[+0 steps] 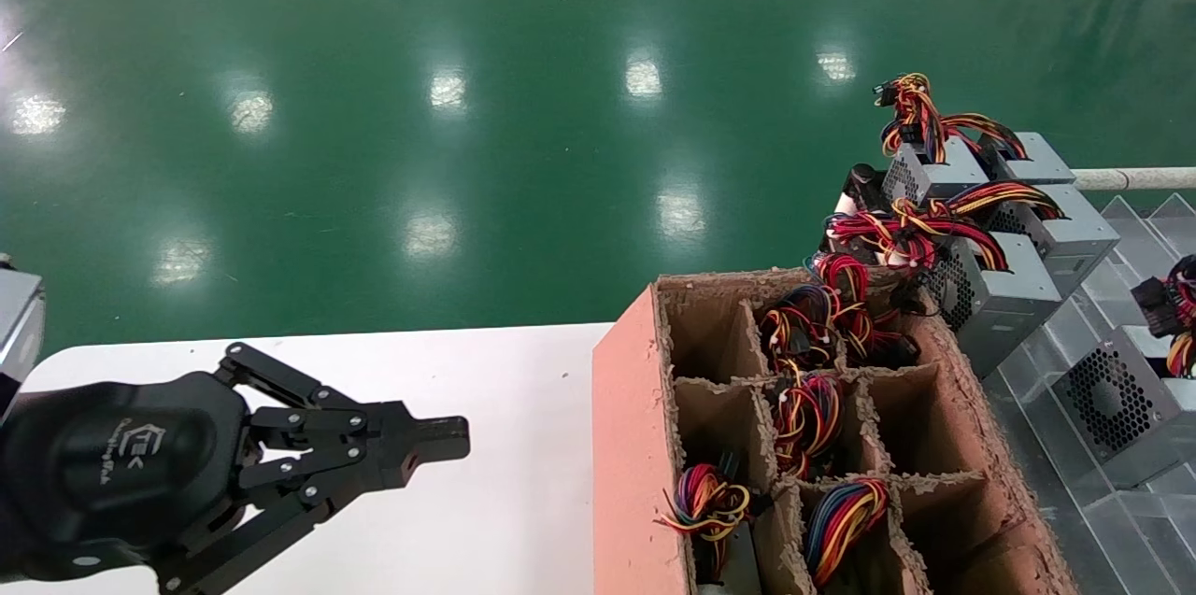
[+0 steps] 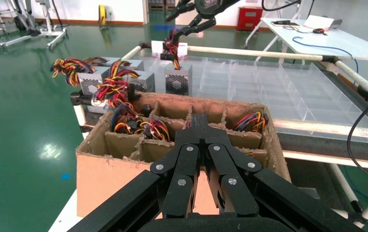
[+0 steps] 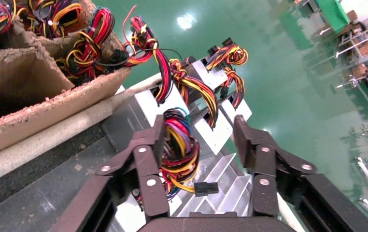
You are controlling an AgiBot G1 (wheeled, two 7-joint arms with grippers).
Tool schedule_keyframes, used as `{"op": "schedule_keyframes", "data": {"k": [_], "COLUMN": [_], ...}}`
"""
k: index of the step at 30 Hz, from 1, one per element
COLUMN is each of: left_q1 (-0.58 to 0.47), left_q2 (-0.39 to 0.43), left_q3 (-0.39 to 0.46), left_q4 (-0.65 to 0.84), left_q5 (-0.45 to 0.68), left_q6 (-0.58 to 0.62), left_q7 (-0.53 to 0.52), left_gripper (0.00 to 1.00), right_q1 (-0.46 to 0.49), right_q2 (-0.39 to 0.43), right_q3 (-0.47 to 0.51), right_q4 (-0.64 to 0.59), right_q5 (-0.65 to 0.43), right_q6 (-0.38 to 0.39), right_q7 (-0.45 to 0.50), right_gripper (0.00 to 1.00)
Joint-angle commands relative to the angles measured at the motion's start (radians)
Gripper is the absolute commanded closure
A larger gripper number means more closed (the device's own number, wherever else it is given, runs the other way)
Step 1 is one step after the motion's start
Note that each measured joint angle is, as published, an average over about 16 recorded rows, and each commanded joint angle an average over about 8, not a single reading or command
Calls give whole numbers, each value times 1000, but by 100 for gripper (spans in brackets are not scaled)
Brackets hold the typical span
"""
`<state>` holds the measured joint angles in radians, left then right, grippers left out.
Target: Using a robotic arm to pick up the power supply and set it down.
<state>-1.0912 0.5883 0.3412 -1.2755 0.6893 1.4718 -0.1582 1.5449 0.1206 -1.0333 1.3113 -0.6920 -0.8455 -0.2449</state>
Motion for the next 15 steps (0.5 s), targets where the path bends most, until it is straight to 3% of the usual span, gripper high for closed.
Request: {"op": "schedule_keyframes", "data": {"k": [1, 9, 15], "left_q1": [0, 0, 0], "left_q2": [0, 0, 0], "left_q3": [0, 0, 0], "left_q4": [0, 0, 0], "left_q5": [0, 0, 0], "left_q6": [0, 0, 0], "left_q7": [0, 0, 0], "left_gripper": [100, 100, 100], "right_q1": [1, 14, 49], "right_q2": [0, 28, 49], "right_q3": [0, -6, -23], "right_q4": [7, 26, 26], "right_q5": [5, 46, 167], "right_q6": [7, 18, -27], "right_q7": [2, -4, -41], "right_gripper": [0, 0, 0]}}
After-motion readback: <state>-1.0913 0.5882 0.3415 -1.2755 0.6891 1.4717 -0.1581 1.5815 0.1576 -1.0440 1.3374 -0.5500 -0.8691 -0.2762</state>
